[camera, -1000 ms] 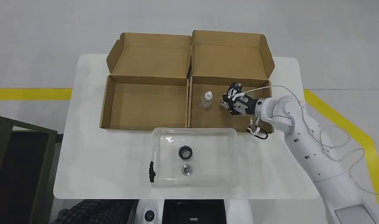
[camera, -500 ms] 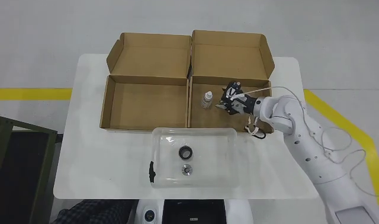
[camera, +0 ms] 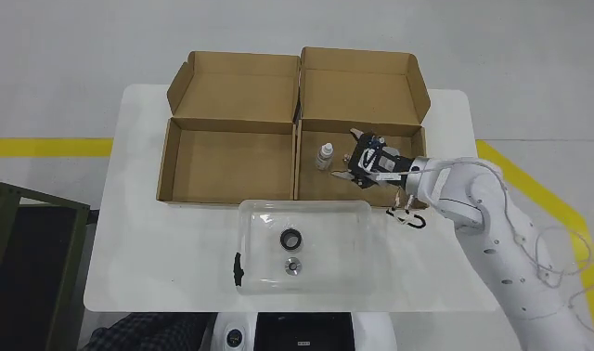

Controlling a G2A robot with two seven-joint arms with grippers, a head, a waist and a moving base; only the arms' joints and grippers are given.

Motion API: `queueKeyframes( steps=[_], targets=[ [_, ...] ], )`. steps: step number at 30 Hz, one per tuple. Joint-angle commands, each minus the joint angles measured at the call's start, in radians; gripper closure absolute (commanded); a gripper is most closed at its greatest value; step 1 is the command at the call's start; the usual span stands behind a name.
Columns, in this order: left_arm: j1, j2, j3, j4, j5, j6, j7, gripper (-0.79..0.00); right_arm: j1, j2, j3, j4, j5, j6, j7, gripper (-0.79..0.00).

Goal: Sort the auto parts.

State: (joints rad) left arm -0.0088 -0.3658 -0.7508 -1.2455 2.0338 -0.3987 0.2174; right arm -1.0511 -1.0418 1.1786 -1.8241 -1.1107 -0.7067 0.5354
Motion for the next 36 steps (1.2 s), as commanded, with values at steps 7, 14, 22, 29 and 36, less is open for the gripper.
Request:
queueKeyframes(
  steps=[7,14,22,29,36],
  targets=[
    [0.000,0.000,0.000,0.000,0.000,0.000,0.000,-0.785,-0.089,0.005,-0.012,-0.119,-0.002,0.013,-0.011,-0.600],
    [0.000,0.000,0.000,0.000,0.000,0.000,0.000,-0.785,-0.129,0.004,-0.063,-0.180,-0.014,-0.006,-0.021,-0.616],
    [0.000,0.000,0.000,0.000,0.000,0.000,0.000,-0.785,-0.119,-0.007,-0.162,-0.177,-0.042,-0.030,-0.030,-0.585],
    [0.000,0.000,0.000,0.000,0.000,0.000,0.000,-0.785,-0.087,-0.023,-0.251,-0.134,-0.071,-0.043,-0.039,-0.600],
    [0.000,0.000,0.000,0.000,0.000,0.000,0.000,-0.785,-0.060,-0.035,-0.313,-0.093,-0.111,-0.051,-0.033,-0.591]
  ],
)
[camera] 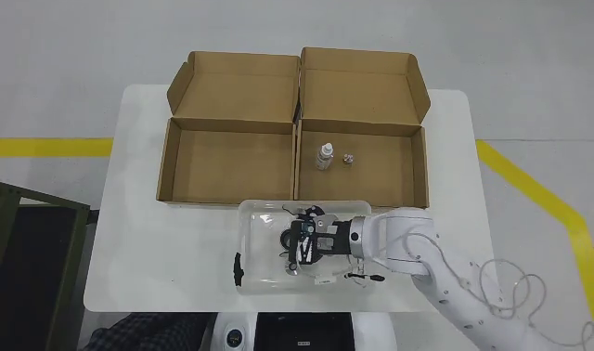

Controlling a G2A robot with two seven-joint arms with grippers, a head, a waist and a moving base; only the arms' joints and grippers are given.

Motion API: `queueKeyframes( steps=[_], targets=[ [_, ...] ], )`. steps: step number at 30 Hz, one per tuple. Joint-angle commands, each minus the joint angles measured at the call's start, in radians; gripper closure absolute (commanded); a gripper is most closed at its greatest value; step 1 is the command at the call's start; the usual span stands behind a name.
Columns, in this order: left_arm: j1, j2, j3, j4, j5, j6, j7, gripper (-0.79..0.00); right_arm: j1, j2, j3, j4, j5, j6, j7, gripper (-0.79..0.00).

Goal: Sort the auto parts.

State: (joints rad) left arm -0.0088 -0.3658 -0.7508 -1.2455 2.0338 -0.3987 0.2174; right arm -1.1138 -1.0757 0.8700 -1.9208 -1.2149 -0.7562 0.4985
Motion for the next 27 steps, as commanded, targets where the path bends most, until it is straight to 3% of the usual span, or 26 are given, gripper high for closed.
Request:
queueKeyframes(
  steps=[1,19,27],
  targets=[
    [0.000,0.000,0.000,0.000,0.000,0.000,0.000,-0.785,0.005,-0.002,-0.008,0.008,-0.012,-0.001,0.004,-0.591],
    [0.000,0.000,0.000,0.000,0.000,0.000,0.000,-0.785,0.004,-0.011,-0.057,0.088,-0.054,-0.008,-0.012,-0.570],
    [0.000,0.000,0.000,0.000,0.000,0.000,0.000,-0.785,0.014,-0.016,-0.060,0.130,-0.064,0.001,-0.040,-0.446]
  ],
)
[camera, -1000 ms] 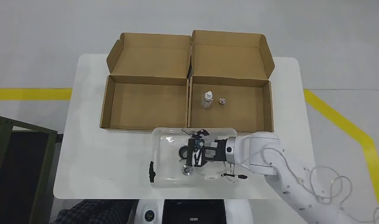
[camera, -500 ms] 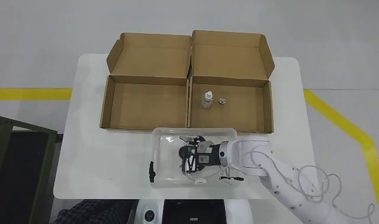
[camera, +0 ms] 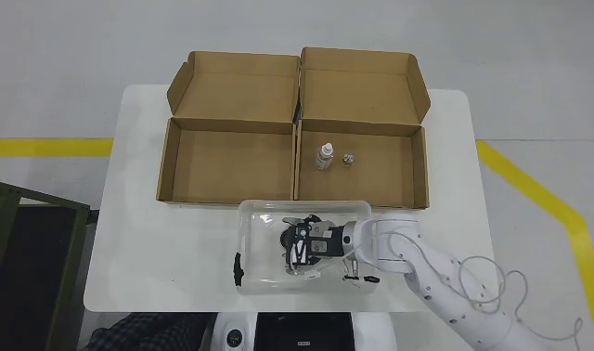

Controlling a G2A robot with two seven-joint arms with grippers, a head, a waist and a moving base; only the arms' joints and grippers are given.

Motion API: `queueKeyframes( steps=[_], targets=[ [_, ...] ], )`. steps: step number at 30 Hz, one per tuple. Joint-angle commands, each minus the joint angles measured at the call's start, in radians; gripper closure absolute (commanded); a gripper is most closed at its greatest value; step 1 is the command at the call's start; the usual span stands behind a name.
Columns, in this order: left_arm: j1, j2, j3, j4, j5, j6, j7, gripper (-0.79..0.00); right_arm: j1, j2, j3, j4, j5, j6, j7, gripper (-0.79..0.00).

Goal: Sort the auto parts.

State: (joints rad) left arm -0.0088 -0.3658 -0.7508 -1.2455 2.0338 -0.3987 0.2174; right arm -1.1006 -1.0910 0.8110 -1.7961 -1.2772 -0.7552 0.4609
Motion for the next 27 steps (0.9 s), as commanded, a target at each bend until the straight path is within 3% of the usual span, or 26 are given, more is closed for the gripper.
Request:
queueKeyframes(
  steps=[1,11,21,27],
  targets=[
    [0.000,0.000,0.000,0.000,0.000,0.000,0.000,-0.785,0.003,-0.001,-0.002,0.010,-0.003,0.000,-0.005,-0.443],
    [0.000,0.000,0.000,0.000,0.000,0.000,0.000,-0.785,0.017,-0.010,-0.023,0.049,-0.011,-0.004,-0.018,-0.449],
    [0.000,0.000,0.000,0.000,0.000,0.000,0.000,-0.785,0.020,-0.016,-0.033,0.078,-0.018,-0.002,-0.039,-0.406],
    [0.000,0.000,0.000,0.000,0.000,0.000,0.000,-0.785,0.025,-0.020,-0.036,0.090,-0.020,-0.003,-0.050,-0.243]
  ],
)
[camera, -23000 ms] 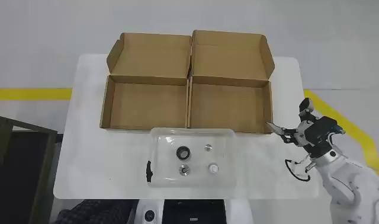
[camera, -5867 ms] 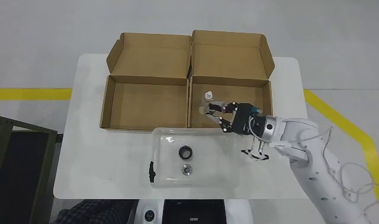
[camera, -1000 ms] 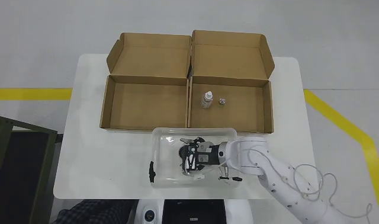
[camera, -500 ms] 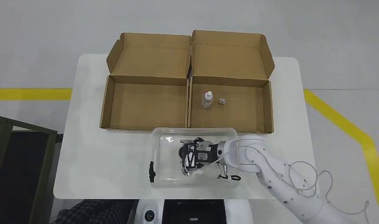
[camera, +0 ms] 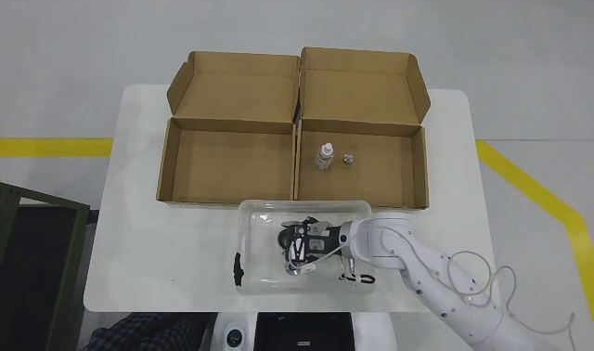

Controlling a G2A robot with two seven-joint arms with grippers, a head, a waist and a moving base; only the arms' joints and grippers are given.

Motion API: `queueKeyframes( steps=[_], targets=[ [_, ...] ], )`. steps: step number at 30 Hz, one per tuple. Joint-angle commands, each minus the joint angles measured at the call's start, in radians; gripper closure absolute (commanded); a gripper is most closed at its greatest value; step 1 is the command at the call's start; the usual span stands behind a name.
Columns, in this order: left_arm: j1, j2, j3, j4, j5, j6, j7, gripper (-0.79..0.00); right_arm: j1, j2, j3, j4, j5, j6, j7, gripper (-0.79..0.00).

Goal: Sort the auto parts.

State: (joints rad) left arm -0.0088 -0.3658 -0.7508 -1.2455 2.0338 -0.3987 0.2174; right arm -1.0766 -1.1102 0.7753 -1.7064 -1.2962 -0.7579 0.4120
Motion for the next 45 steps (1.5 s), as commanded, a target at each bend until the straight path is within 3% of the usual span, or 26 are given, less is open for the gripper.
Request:
queueKeyframes(
  steps=[1,6,26,45],
  targets=[
    [0.000,0.000,0.000,0.000,0.000,0.000,0.000,-0.785,0.002,-0.001,-0.001,0.001,-0.003,-0.002,-0.004,-0.209],
    [0.000,0.000,0.000,0.000,0.000,0.000,0.000,-0.785,0.006,-0.003,-0.002,-0.005,-0.005,-0.007,-0.023,0.000],
    [0.000,0.000,0.000,0.000,0.000,0.000,0.000,-0.785,0.011,0.002,0.062,-0.108,0.082,-0.043,-0.042,0.000],
    [0.000,0.000,0.000,0.000,0.000,0.000,0.000,-0.785,-0.001,0.033,0.253,-0.233,0.189,-0.119,-0.136,0.000]
  ],
)
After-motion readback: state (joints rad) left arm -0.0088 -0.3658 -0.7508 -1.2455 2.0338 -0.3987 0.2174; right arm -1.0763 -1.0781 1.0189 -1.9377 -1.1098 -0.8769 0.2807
